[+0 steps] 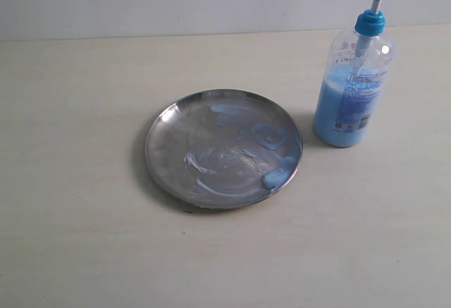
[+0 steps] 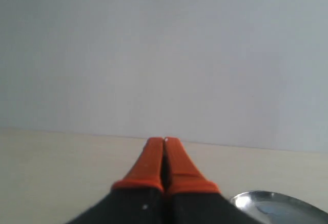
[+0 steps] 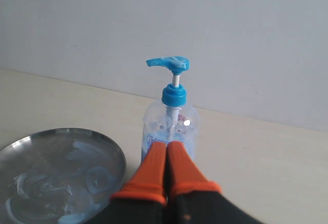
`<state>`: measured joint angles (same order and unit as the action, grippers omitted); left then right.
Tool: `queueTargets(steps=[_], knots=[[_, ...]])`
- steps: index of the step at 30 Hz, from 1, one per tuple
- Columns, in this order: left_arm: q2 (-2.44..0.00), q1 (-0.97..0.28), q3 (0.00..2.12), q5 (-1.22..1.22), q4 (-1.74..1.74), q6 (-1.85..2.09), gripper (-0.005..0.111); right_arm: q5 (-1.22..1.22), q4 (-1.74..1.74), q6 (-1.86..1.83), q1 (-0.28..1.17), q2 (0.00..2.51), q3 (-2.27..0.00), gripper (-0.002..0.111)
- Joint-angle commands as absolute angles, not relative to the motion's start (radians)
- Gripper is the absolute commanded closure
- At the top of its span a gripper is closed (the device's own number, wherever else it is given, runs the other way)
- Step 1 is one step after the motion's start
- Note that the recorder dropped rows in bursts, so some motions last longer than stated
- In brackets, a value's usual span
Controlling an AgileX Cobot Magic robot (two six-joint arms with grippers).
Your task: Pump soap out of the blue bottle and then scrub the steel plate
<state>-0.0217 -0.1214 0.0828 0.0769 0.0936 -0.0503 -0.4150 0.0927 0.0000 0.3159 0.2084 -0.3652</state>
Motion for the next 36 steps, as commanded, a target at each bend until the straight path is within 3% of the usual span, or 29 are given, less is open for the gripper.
queueTargets(steps=[1, 23, 36], knots=[[0.000, -0.067, 0.025, 0.085, 0.058, -0.070, 0.107, -0.401, 0.090, 0.000, 0.314, 0.204, -0.362, 0.108], [0.000, -0.028, 0.000, 0.354, -0.043, -0.086, 0.107, -0.401, 0.086, 0.000, 0.314, 0.204, -0.362, 0.108], [0.000, -0.028, 0.000, 0.354, -0.043, -0.086, 0.107, -0.401, 0.086, 0.000, 0.314, 0.204, -0.362, 0.108]])
